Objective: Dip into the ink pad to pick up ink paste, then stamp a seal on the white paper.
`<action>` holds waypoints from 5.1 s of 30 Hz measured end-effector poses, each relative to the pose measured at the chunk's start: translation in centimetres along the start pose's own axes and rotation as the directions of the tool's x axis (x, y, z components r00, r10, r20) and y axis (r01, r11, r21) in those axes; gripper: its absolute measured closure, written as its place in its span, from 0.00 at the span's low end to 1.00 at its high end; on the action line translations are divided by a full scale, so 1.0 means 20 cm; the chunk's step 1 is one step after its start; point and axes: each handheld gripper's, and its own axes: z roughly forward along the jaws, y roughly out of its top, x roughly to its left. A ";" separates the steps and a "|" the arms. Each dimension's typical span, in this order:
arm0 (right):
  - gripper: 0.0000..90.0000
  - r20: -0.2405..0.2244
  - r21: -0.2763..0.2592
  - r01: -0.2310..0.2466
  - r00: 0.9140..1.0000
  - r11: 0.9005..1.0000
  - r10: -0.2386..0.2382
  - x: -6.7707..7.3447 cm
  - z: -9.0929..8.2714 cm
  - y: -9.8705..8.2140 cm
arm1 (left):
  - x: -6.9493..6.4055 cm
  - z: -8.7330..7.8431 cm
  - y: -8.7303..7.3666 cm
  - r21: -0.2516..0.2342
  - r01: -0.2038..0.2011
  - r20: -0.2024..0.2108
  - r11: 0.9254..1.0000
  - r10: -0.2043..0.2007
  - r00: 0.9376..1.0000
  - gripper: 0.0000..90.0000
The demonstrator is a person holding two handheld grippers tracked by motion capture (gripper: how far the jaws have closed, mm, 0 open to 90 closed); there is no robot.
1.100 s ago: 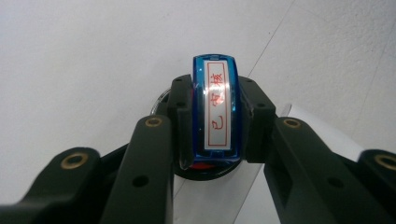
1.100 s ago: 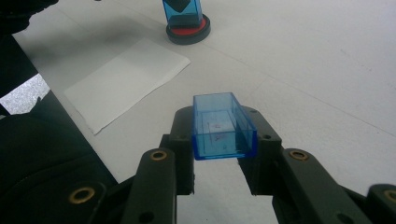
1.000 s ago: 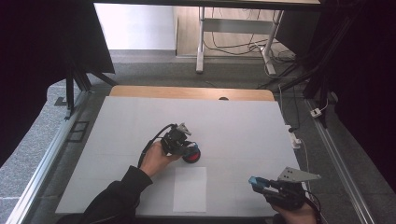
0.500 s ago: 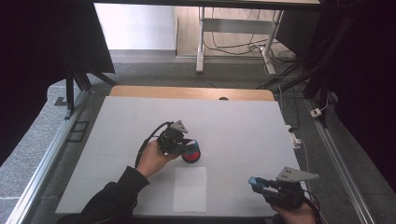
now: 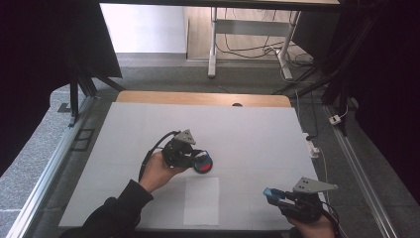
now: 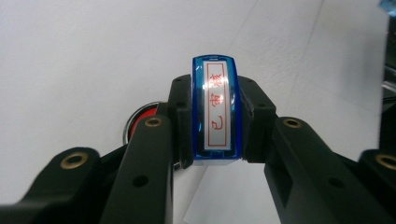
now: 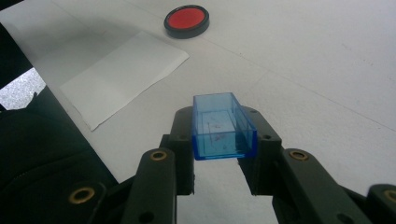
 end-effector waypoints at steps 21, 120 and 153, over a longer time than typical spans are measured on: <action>0.77 -0.009 -0.007 0.007 1.000 1.000 -0.007 0.00 0.00 0.00 | -0.11 -0.12 -0.08 -0.048 0.006 0.050 0.999 -0.004 0.999 0.78; 0.76 -0.007 0.012 0.009 1.000 1.000 -0.009 0.01 0.01 0.00 | -0.26 0.18 -0.25 0.173 -0.038 0.022 0.984 0.035 0.999 0.79; 0.76 -0.007 0.013 0.011 1.000 1.000 -0.011 0.01 0.01 0.00 | -0.28 0.18 -0.26 0.170 -0.026 0.004 0.985 0.026 1.000 0.78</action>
